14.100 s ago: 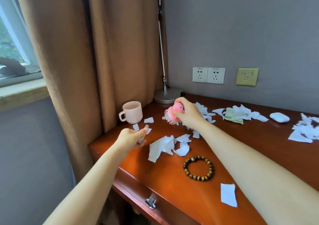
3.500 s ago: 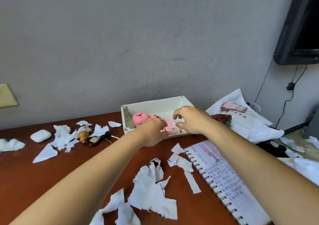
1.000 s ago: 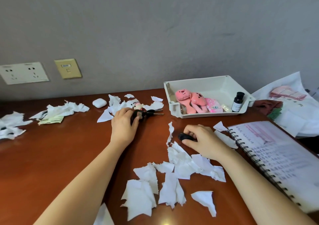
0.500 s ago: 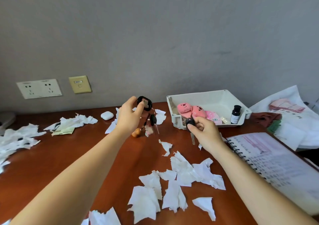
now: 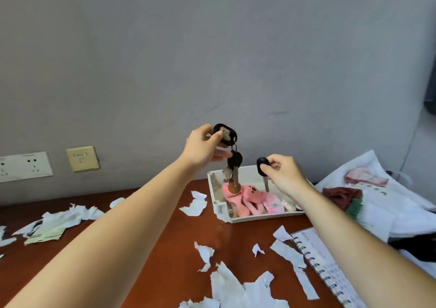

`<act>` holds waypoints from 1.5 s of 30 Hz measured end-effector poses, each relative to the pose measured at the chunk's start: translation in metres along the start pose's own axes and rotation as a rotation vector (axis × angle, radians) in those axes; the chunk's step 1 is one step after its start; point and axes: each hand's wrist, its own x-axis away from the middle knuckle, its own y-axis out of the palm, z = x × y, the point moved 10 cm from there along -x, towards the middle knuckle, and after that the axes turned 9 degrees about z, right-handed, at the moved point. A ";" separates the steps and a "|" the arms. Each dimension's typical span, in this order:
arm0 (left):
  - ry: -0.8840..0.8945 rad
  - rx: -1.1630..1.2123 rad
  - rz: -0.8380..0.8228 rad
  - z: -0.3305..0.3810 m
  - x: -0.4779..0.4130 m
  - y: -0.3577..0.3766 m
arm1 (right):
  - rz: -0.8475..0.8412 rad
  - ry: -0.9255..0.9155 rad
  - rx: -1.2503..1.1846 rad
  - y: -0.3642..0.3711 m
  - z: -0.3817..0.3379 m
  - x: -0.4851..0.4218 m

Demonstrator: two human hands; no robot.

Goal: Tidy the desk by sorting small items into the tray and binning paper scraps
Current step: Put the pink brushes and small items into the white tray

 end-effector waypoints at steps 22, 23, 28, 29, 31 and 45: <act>-0.125 -0.129 -0.121 -0.147 -0.074 0.166 | -0.119 0.007 0.736 0.014 0.109 -0.108; -0.078 -0.226 -0.140 -0.149 -0.075 0.166 | -0.141 0.022 0.753 0.017 0.113 -0.108; 0.004 -0.596 -0.203 -0.160 -0.084 0.166 | -0.208 0.079 0.783 0.025 0.131 -0.113; 0.000 -0.646 -0.217 -0.163 -0.084 0.167 | -0.216 0.085 0.801 0.025 0.134 -0.114; -0.003 -0.723 -0.260 -0.171 -0.083 0.171 | -0.248 0.089 0.859 0.026 0.139 -0.115; 0.133 -1.103 -0.493 -0.146 -0.062 0.154 | -0.210 0.072 0.901 0.016 0.099 -0.097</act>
